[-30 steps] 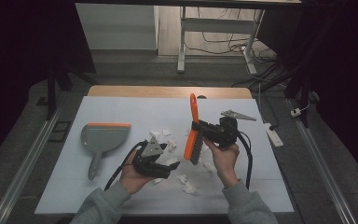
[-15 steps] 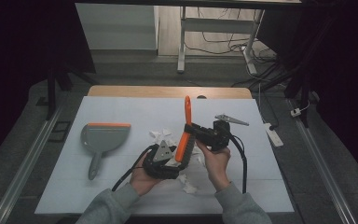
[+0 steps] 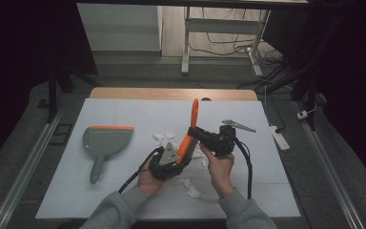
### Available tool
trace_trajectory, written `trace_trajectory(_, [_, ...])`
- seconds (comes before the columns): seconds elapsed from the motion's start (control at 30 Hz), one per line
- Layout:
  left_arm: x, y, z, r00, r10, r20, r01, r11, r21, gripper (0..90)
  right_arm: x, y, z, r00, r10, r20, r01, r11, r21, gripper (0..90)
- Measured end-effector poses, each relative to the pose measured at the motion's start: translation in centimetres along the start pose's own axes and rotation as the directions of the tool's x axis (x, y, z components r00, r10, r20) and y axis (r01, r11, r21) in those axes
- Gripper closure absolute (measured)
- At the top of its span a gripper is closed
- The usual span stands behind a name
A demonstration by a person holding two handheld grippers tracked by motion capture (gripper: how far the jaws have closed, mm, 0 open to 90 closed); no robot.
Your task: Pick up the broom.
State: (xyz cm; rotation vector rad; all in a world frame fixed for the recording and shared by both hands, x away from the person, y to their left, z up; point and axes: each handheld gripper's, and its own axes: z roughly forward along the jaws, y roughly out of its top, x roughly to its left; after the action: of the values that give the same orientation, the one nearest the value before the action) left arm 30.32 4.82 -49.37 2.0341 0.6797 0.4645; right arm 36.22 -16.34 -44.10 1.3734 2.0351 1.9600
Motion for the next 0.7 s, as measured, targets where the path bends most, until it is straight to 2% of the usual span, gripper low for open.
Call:
trace_trajectory(0.03, [0.0, 0.0, 0.0, 1.0, 0.0, 0.0, 0.0, 1.0, 0.0, 73.2, 0.0, 0.0, -0.1, 1.0, 0.001, 0.0, -0.001, 1.0, -0.002, 69.7])
trace_trajectory(0.07, [0.7, -0.1, -0.2, 0.9994, -0.033, 0.006, 0.033, 0.9994, 0.004, 74.7, -0.1, 0.0, -0.1, 1.0, 0.004, -0.002, -0.004, 1.0, -0.003, 69.7])
trace_trajectory(0.1, [0.7, -0.1, -0.2, 0.9994, -0.033, 0.006, 0.033, 0.9994, 0.004, 76.2, -0.1, 0.0, -0.2, 1.0, 0.008, -0.006, -0.008, 1.0, -0.006, 69.7])
trace_trajectory(0.17, [1.6, 0.0, -0.6, 0.9981, -0.059, 0.017, 0.058, 0.9982, 0.012, 78.1, -0.1, 0.1, -0.3, 0.9998, 0.015, -0.014, -0.015, 0.9998, -0.01, 69.7])
trace_trajectory(0.33, [2.2, -0.1, -0.7, 0.9981, -0.055, 0.027, 0.054, 0.9974, 0.047, 79.7, -0.2, 0.0, 0.0, 0.9998, 0.011, -0.017, -0.011, 0.9999, 0.006, 69.4])
trace_trajectory(0.5, [2.6, 0.0, -1.2, 0.9985, -0.046, 0.03, 0.045, 0.9978, 0.049, 79.9, -0.2, 0.1, 0.0, 0.9991, 0.016, -0.039, -0.016, 0.9998, 0.01, 69.1])
trace_trajectory(0.57, [3.0, 0.1, -1.5, 0.9969, -0.06, 0.051, 0.058, 0.9972, 0.047, 80.0, -0.3, 0.1, 0.0, 0.9988, 0.017, -0.046, -0.016, 0.9998, 0.011, 68.7])
trace_trajectory(0.7, [3.2, 0.1, -1.7, 0.997, -0.054, 0.055, 0.051, 0.9974, 0.052, 80.1, -0.3, 0.1, 0.0, 0.998, 0.017, -0.061, -0.016, 0.9997, 0.018, 68.1])
